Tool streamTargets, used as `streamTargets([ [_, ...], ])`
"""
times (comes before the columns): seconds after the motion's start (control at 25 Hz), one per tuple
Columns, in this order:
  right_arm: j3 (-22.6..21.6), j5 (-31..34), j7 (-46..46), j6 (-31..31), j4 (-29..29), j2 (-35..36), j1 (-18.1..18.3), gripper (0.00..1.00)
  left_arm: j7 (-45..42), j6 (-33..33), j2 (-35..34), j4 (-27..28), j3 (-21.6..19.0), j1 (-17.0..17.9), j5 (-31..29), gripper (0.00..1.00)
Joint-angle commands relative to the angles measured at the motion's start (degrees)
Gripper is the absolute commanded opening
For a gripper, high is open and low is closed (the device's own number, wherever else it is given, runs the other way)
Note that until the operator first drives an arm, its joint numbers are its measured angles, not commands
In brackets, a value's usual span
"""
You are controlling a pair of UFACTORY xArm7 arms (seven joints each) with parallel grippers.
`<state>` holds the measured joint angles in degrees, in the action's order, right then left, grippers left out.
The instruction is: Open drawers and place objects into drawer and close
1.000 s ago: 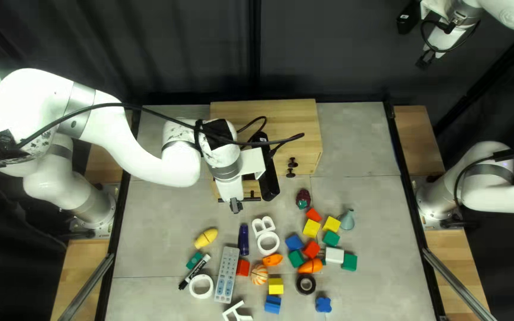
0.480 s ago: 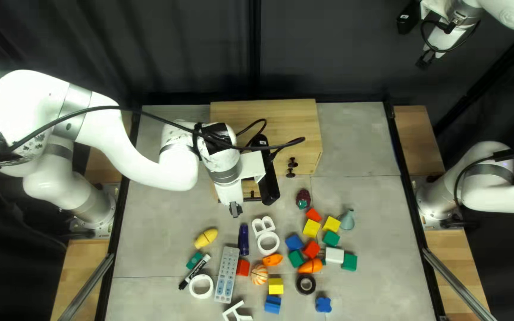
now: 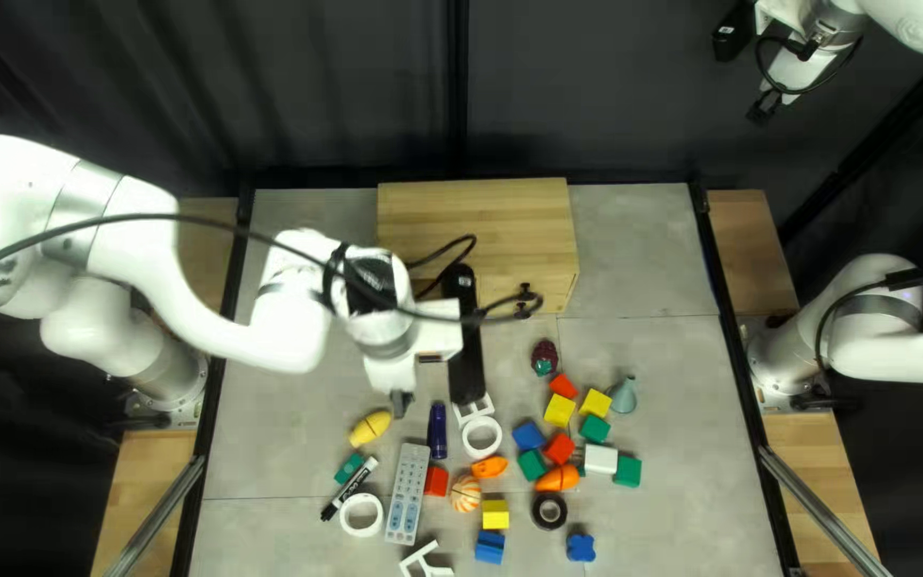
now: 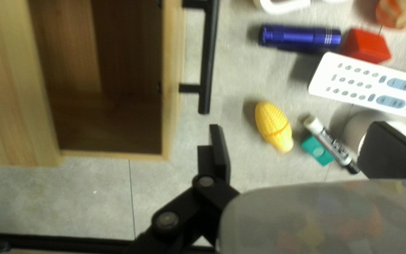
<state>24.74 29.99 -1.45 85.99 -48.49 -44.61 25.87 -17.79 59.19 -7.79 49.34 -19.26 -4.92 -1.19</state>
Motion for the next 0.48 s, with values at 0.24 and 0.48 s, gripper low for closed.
streamTargets([
  [0.24, 0.0, 0.0, 0.0, 0.0, 0.0, 0.0, 0.0, 1.0, -4.99, 2.1, 1.27, -0.17, -2.08, 1.07, -1.68, 1.0],
  [0.48, 0.0, 0.0, 0.0, 0.0, 0.0, 0.0, 0.0, 1.0, -15.8, -2.47, 3.31, -0.85, -2.91, 0.98, -2.44, 1.0],
])
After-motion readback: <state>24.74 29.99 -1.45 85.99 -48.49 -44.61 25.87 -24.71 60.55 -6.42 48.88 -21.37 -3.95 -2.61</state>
